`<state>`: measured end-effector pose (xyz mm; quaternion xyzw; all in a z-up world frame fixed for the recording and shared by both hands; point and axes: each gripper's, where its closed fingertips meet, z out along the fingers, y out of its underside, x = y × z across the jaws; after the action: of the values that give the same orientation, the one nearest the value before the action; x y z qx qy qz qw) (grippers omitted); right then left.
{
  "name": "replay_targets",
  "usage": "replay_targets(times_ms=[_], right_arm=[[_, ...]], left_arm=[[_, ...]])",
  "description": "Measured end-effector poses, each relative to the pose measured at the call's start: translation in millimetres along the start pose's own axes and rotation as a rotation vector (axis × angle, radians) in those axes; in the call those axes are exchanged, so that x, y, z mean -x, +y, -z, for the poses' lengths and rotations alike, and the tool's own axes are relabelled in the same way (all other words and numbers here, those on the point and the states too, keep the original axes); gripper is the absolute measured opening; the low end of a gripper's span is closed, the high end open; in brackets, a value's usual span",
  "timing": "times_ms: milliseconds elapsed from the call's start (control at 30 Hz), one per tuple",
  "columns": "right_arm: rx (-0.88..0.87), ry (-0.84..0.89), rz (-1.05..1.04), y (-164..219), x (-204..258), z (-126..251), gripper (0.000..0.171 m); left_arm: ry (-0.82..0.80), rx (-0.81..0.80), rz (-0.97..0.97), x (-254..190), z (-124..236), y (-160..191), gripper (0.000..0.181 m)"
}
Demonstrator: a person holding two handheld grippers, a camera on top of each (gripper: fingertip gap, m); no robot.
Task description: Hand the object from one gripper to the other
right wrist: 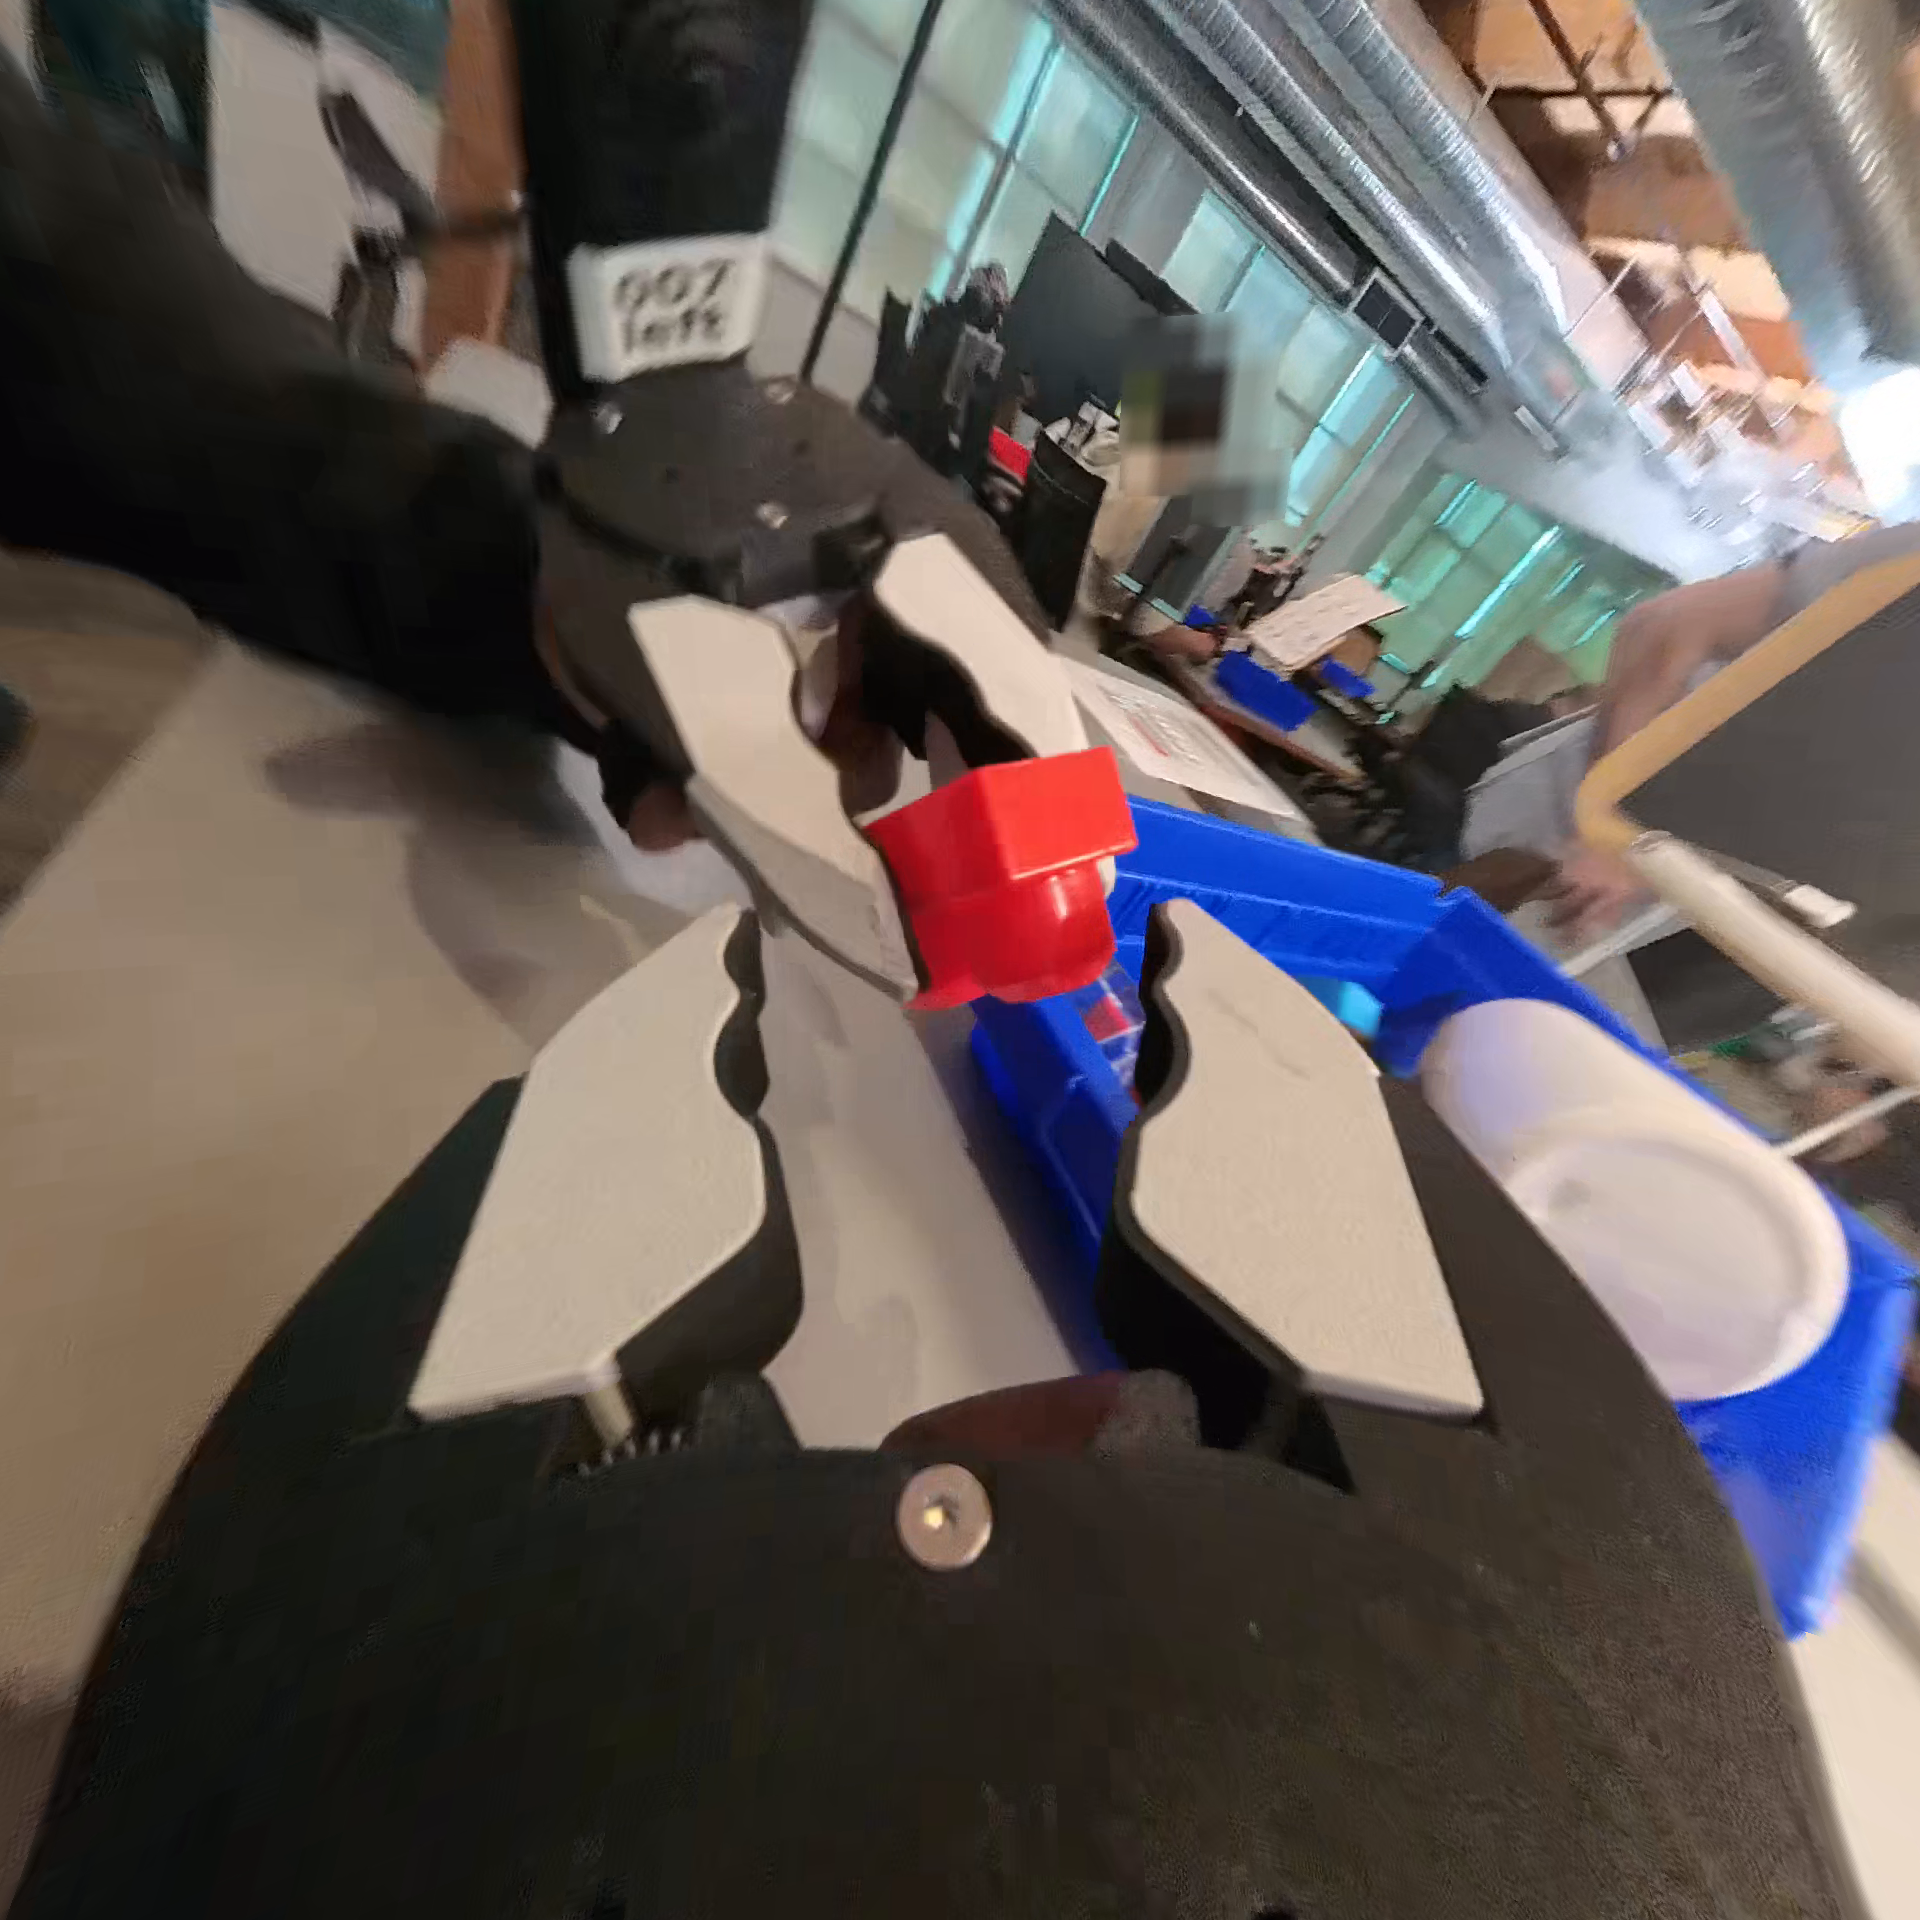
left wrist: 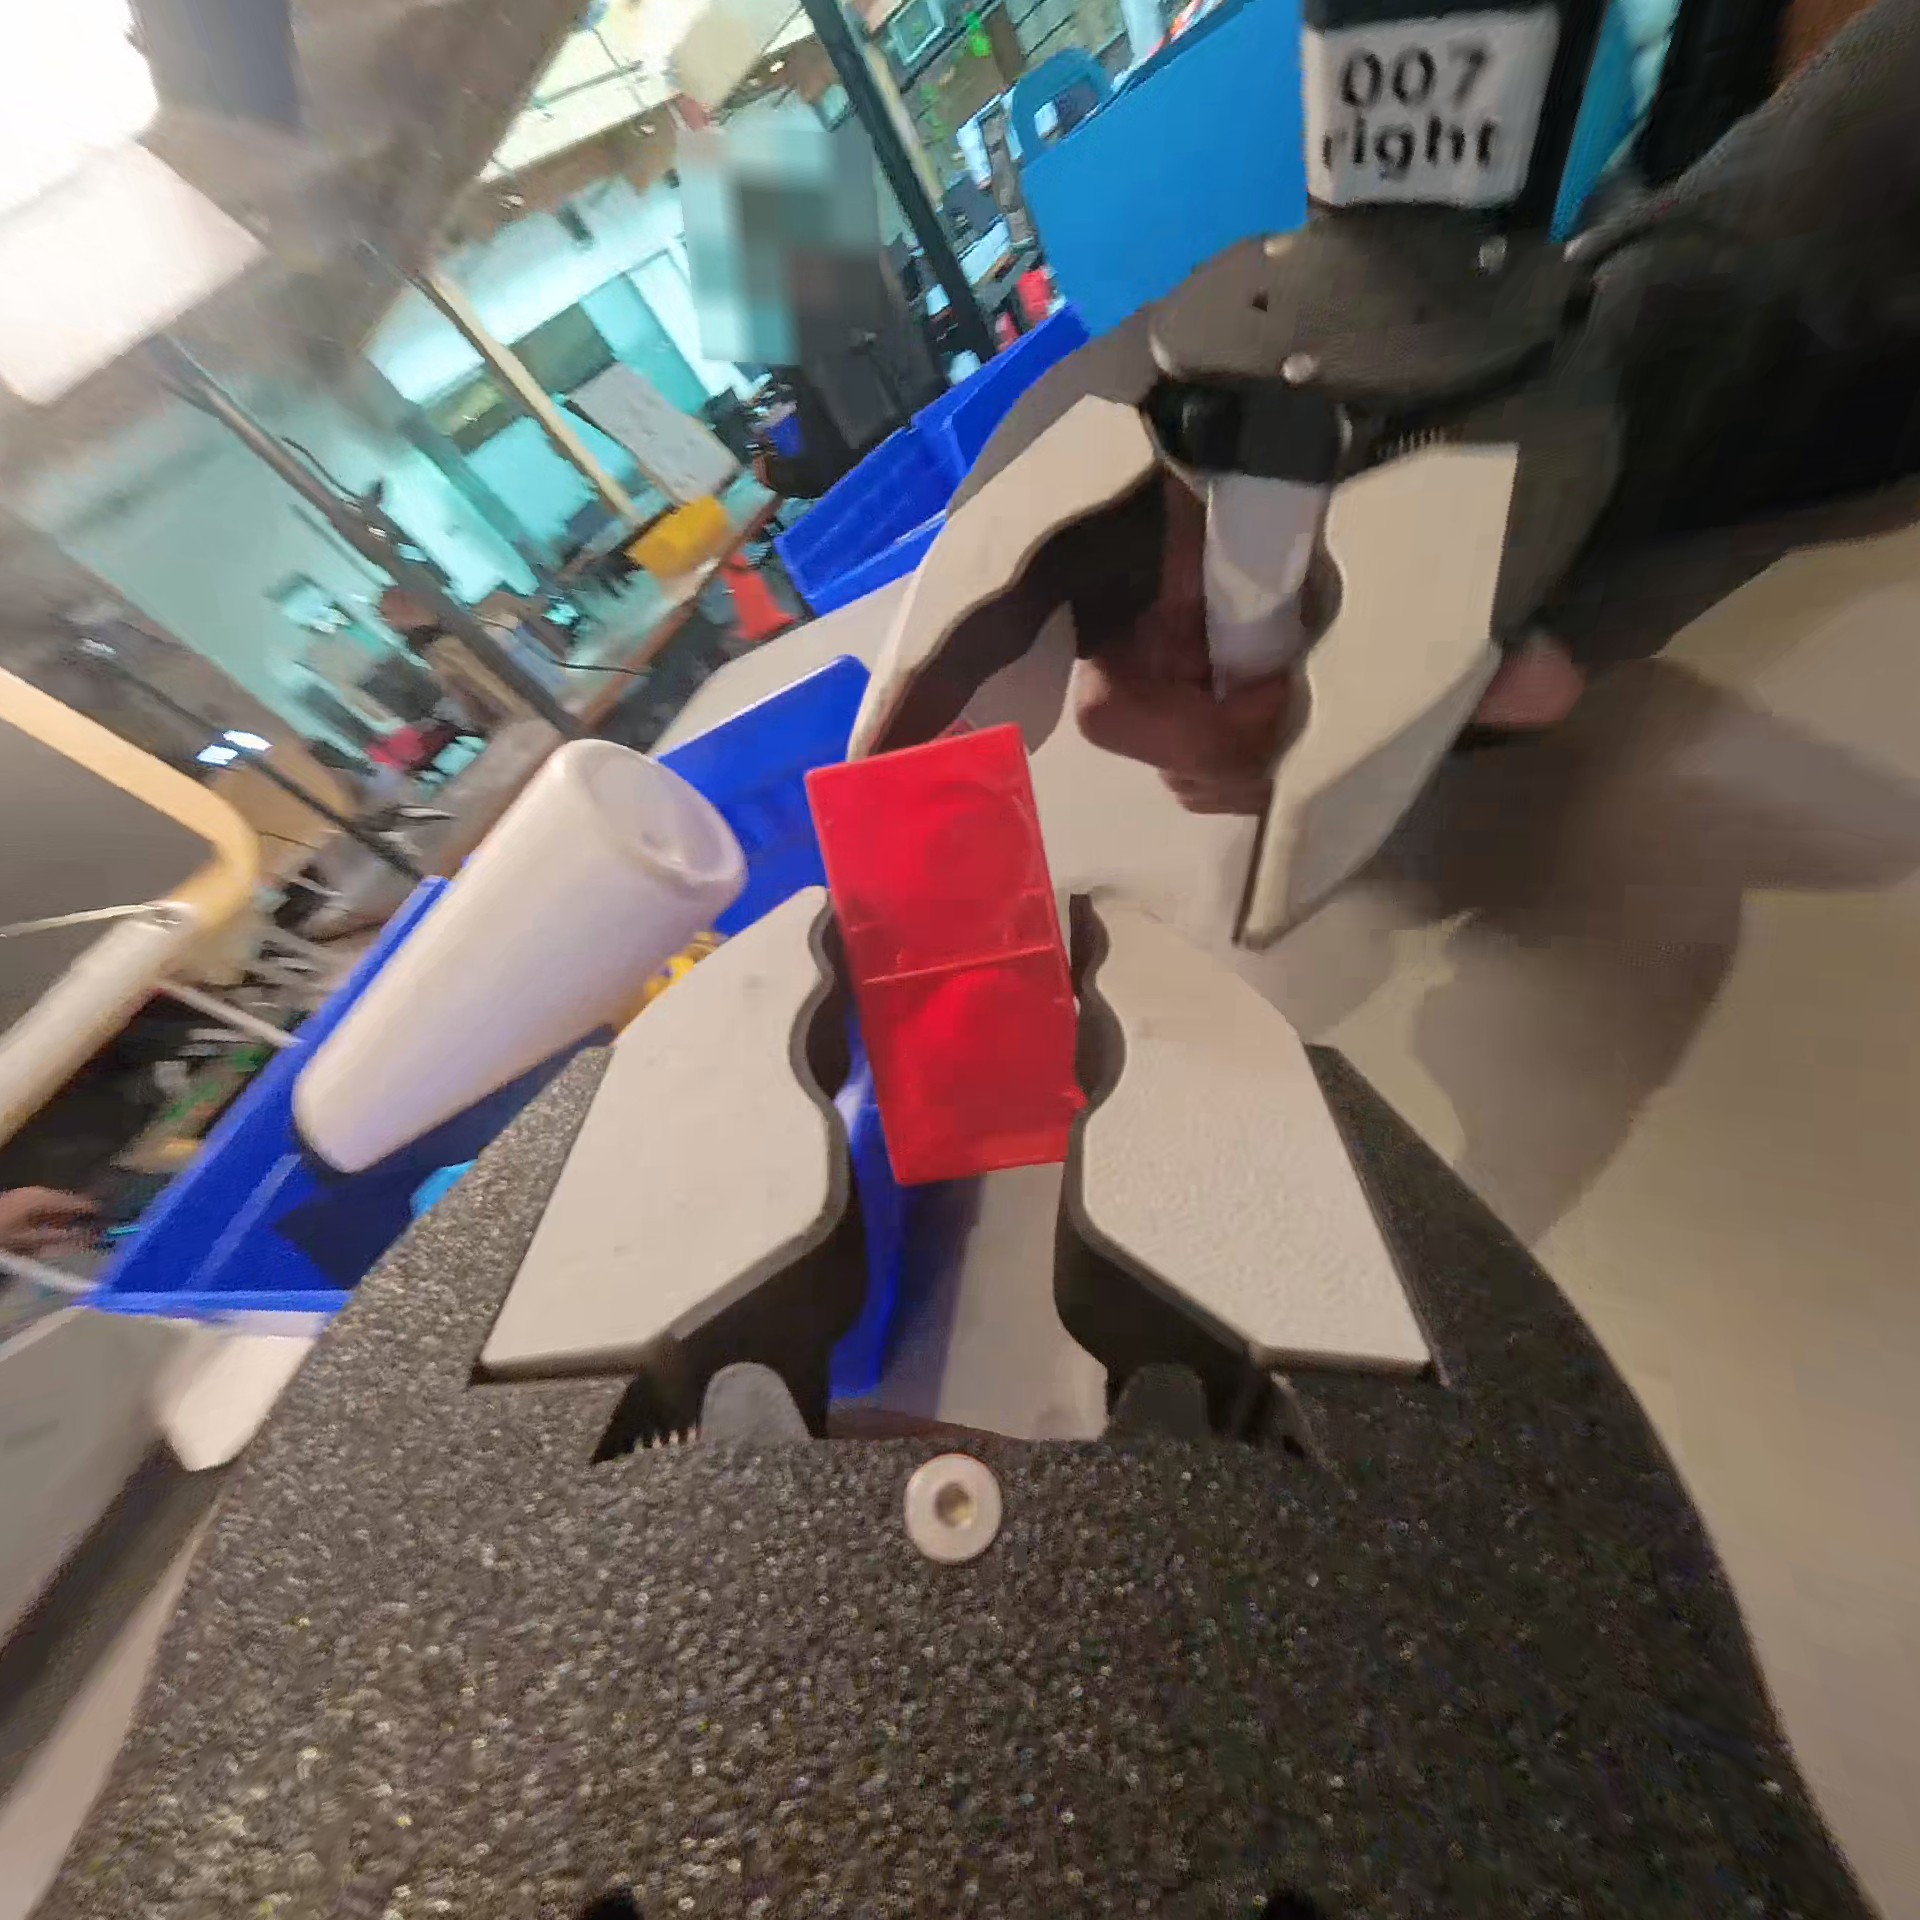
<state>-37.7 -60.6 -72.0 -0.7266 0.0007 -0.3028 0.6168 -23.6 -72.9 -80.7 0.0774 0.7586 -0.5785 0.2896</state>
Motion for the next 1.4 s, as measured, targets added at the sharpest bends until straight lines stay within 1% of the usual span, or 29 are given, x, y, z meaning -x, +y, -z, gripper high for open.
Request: replay_targets(times_ms=[67,167,267,333,367,400,433,467,533,600,633,733,767,800,867,933,1067,1167,1267,1333,1400], right_arm=[[-0.014,-0.025,-0.152,-1,-6,1,0.068],[0.031,-0.085,-0.414,8,-10,-3,0.071],[0.05,-0.111,-0.609,15,-13,-6,0.069],[0.081,-0.117,-0.66,21,-11,-9,0.064],[0.099,-0.117,-0.661,23,-9,-10,0.058],[0.103,-0.115,-0.65,23,-8,-10,0.049],[0.098,-0.106,-0.627,22,-9,-10,0.045],[0.094,-0.093,-0.591,21,-9,-10,0.044],[0.092,-0.044,-0.487,19,-14,-8,0.044],[0.095,0.011,-0.352,17,-20,-4,0.044],[0.093,0.041,-0.27,16,-23,-2,0.044],[0.049,0.101,-0.026,4,-26,6,0.044],[0.024,0.107,0.036,-1,-25,8,0.044],[-0.001,0.109,0.087,-6,-22,9,0.044],[-0.043,0.109,0.155,-15,-17,11,0.044],[-0.068,0.1,0.199,-19,-10,11,0.044],[-0.108,0.079,0.252,-22,-2,12,0.045],[-0.098,0.071,0.297,-20,2,11,0.044],[-0.099,0.055,0.333,-19,8,10,0.044],[-0.093,0.057,0.341,-17,8,9,0.044],[-0.067,0.075,0.34,-13,5,8,0.044]], left_arm=[[-0.087,0.041,-0.115,6,-1,3,0.041],[-0.218,0.127,-0.349,15,-2,14,0.041],[-0.263,0.183,-0.566,10,-5,20,0.04],[-0.264,0.184,-0.62,5,-7,20,0.04],[-0.259,0.182,-0.62,3,-8,20,0.04],[-0.257,0.178,-0.613,2,-9,20,0.04],[-0.255,0.165,-0.603,3,-8,18,0.039],[-0.247,0.156,-0.582,3,-8,18,0.038],[-0.211,0.148,-0.487,3,-8,19,0.043],[-0.159,0.135,-0.336,6,-7,21,0.057],[-0.125,0.12,-0.239,7,-6,20,0.06],[0.043,0.052,0.148,6,-2,14,0.072],[0.086,0.01,0.274,8,0,9,0.072],[0.144,-0.031,0.396,7,2,4,0.072],[0.272,-0.059,0.628,2,3,1,0.074],[0.389,-0.073,0.794,-7,3,-1,0.074],[0.604,-0.117,1.005,-26,7,-11,0.073],[0.706,-0.182,1.14,-27,12,-24,0.071],[0.707,-0.201,1.185,-21,13,-25,0.064],[0.683,-0.183,1.148,-23,12,-21,0.05],[0.629,-0.183,1.102,-19,11,-18,0.046]])
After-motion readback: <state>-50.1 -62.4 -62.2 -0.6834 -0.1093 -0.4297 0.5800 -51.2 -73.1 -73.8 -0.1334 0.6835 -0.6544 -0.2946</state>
